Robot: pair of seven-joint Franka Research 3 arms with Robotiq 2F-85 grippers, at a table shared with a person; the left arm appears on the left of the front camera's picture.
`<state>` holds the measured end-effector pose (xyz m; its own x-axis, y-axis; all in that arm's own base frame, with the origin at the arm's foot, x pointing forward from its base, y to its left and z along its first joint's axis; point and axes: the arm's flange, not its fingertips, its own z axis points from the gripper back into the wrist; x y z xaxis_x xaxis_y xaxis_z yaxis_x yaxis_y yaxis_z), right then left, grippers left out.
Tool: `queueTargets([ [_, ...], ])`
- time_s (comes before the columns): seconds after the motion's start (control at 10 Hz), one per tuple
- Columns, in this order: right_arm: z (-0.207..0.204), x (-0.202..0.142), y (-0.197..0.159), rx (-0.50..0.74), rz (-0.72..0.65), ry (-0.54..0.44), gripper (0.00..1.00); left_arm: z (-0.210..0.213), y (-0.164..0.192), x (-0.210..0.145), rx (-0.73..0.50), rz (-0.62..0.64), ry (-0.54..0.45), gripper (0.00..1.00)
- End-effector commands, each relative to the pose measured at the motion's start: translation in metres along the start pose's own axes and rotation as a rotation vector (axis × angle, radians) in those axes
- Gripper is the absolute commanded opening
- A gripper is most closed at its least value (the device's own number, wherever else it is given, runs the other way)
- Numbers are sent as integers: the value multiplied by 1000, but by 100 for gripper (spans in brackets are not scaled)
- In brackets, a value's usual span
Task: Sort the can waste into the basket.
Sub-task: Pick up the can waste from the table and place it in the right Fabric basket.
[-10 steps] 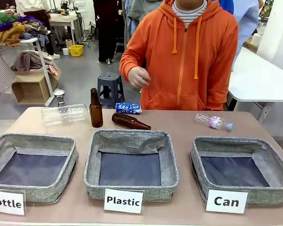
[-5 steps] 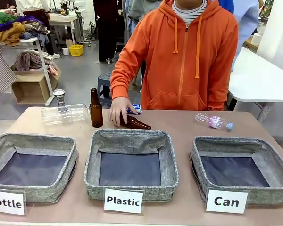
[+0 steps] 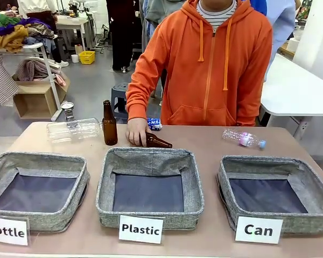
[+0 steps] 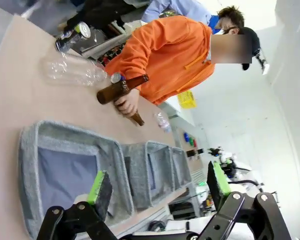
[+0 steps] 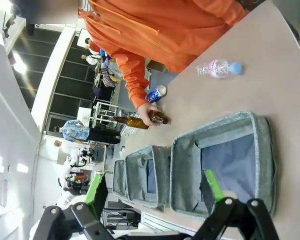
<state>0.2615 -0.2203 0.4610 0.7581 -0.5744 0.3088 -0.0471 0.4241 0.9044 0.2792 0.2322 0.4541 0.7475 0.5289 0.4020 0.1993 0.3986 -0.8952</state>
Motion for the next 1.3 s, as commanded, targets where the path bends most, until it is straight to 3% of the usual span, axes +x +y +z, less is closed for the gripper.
queueTargets([
  [0.0,0,4,1,19,28,-9,100,-45,11,72,39,-168,82,100],
  [0.3,0,4,1,19,28,-9,100,-143,35,152,-12,-416,166,100],
  [0.5,0,4,1,19,28,-9,100,-201,46,165,19,-536,145,100],
  [0.6,0,4,1,19,28,-9,100,-215,43,166,118,-580,153,100],
  [0.7,0,4,1,19,28,-9,100,-200,42,161,7,-474,193,100],
  [1.1,0,4,1,19,28,-9,100,-208,48,167,23,-503,189,100],
  [1.2,0,4,1,19,28,-9,100,-204,60,186,-109,-564,290,100],
])
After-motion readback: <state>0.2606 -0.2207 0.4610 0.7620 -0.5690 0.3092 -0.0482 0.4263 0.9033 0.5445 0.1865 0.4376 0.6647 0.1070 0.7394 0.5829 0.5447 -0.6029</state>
